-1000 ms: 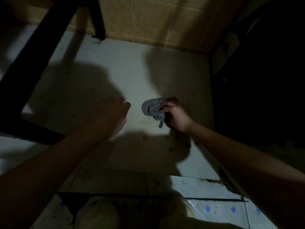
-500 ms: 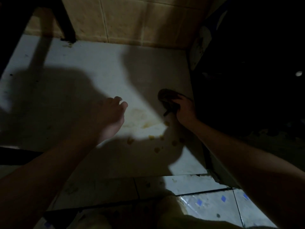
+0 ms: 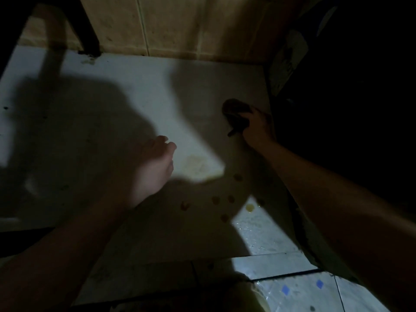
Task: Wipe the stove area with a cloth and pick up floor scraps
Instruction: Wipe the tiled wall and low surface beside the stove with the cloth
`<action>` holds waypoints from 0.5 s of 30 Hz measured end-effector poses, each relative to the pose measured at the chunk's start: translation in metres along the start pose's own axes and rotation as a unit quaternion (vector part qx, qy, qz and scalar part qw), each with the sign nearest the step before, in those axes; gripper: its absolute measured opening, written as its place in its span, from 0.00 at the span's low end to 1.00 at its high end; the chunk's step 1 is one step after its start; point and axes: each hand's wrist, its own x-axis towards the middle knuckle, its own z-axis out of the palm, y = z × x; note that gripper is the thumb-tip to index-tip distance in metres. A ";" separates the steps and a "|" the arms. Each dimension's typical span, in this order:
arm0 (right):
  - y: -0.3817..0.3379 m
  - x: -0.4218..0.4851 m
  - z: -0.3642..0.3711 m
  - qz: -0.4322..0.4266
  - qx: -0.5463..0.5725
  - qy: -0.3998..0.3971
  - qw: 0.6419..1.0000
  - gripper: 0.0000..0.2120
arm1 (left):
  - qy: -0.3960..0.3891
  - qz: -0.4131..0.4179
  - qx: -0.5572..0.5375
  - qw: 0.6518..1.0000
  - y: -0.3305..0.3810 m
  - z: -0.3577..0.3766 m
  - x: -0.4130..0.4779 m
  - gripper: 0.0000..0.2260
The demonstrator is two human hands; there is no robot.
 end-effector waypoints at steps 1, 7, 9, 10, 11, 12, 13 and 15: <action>-0.001 -0.002 0.001 -0.005 0.006 0.003 1.000 0.18 | 0.007 -0.002 -0.008 1.000 0.000 0.002 0.001 0.14; 0.009 -0.039 0.010 -0.080 -0.072 -0.041 0.993 0.21 | 0.006 0.017 0.023 1.000 0.000 0.005 0.000 0.14; 0.011 -0.057 0.011 -0.090 -0.068 -0.042 0.993 0.23 | 0.005 0.031 0.027 0.999 0.003 0.004 -0.002 0.13; 0.012 -0.066 0.012 -0.093 -0.066 -0.044 0.993 0.23 | 0.001 0.033 0.025 0.999 0.004 0.004 -0.004 0.13; 0.013 -0.074 0.012 -0.092 -0.072 -0.050 0.992 0.24 | -0.004 0.033 0.029 0.999 0.007 0.004 -0.006 0.13; 0.014 -0.082 0.012 -0.089 -0.086 -0.058 0.991 0.26 | -0.008 0.035 0.033 0.999 0.009 0.005 -0.010 0.13; 0.015 -0.090 0.013 -0.086 -0.107 -0.067 0.988 0.27 | -0.009 0.039 0.035 0.999 0.009 0.006 -0.012 0.13; 0.018 -0.106 0.015 -0.084 -0.148 -0.075 0.983 0.27 | -0.011 0.036 0.038 0.999 0.008 0.008 -0.019 0.12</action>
